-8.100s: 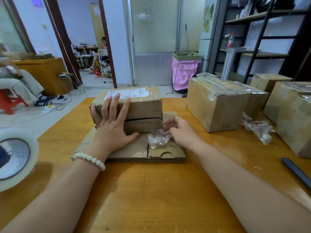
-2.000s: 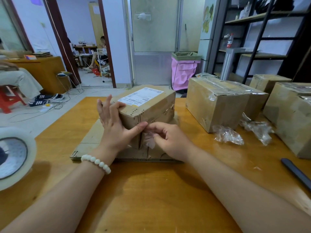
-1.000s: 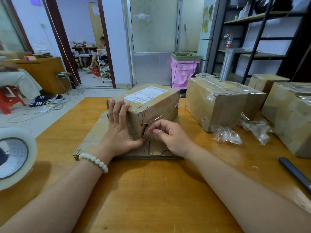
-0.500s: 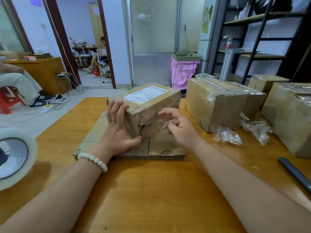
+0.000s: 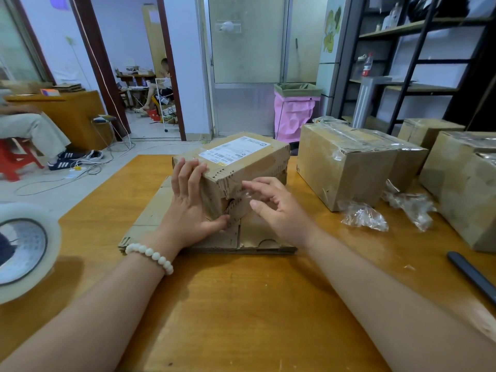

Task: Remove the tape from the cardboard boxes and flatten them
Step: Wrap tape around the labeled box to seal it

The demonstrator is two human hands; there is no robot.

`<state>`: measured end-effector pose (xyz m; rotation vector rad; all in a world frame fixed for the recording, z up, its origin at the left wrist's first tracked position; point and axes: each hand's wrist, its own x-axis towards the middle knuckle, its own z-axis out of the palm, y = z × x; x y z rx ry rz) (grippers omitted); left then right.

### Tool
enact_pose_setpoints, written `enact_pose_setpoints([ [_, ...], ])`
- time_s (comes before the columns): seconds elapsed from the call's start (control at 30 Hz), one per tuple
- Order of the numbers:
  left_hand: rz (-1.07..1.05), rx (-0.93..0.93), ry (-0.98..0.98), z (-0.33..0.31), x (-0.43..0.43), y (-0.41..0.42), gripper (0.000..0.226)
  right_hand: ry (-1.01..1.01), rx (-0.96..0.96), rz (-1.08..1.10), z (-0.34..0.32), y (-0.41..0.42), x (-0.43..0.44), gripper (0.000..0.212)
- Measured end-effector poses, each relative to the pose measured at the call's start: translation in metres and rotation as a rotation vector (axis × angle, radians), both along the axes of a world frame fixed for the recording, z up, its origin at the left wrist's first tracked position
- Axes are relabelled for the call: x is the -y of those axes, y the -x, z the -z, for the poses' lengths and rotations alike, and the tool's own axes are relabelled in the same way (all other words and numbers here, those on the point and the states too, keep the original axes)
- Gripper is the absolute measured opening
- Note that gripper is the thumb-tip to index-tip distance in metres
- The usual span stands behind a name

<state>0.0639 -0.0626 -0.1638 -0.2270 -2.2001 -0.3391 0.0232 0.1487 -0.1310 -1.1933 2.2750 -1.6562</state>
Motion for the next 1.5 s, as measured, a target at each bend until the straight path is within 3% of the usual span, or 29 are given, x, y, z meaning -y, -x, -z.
enact_pose_setpoints([
  [0.17, -0.002, 0.001, 0.003, 0.001, -0.002, 0.001, 0.094, 0.121, -0.173, 0.24, 0.008, 0.002, 0.008, 0.025],
  [0.47, 0.019, -0.003, 0.008, 0.001, -0.009, 0.003, 0.091, 0.183, -0.2, 0.485, 0.012, 0.006, 0.018, 0.017],
  [0.87, 0.011, 0.006, 0.018, 0.0, -0.011, 0.003, 0.091, 0.221, -0.254, 0.346, 0.011, 0.01, 0.015, 0.008],
  [1.1, 0.005, 0.01, 0.021, 0.0, -0.012, 0.002, 0.089, 0.082, -0.124, 0.402, 0.017, 0.017, 0.018, 0.043],
  [1.3, 0.013, -0.011, 0.026, 0.0, -0.012, 0.003, 0.09, -0.023, -0.17, 0.473, 0.015, 0.017, 0.015, 0.018],
  [1.43, 0.016, -0.025, 0.02, -0.001, -0.013, 0.003, 0.09, -0.049, -0.186, 0.479, 0.014, 0.018, 0.013, 0.017],
  [1.5, 0.016, -0.019, 0.02, 0.0, -0.012, 0.003, 0.09, -0.044, -0.196, 0.44, 0.014, 0.014, 0.015, 0.027],
])
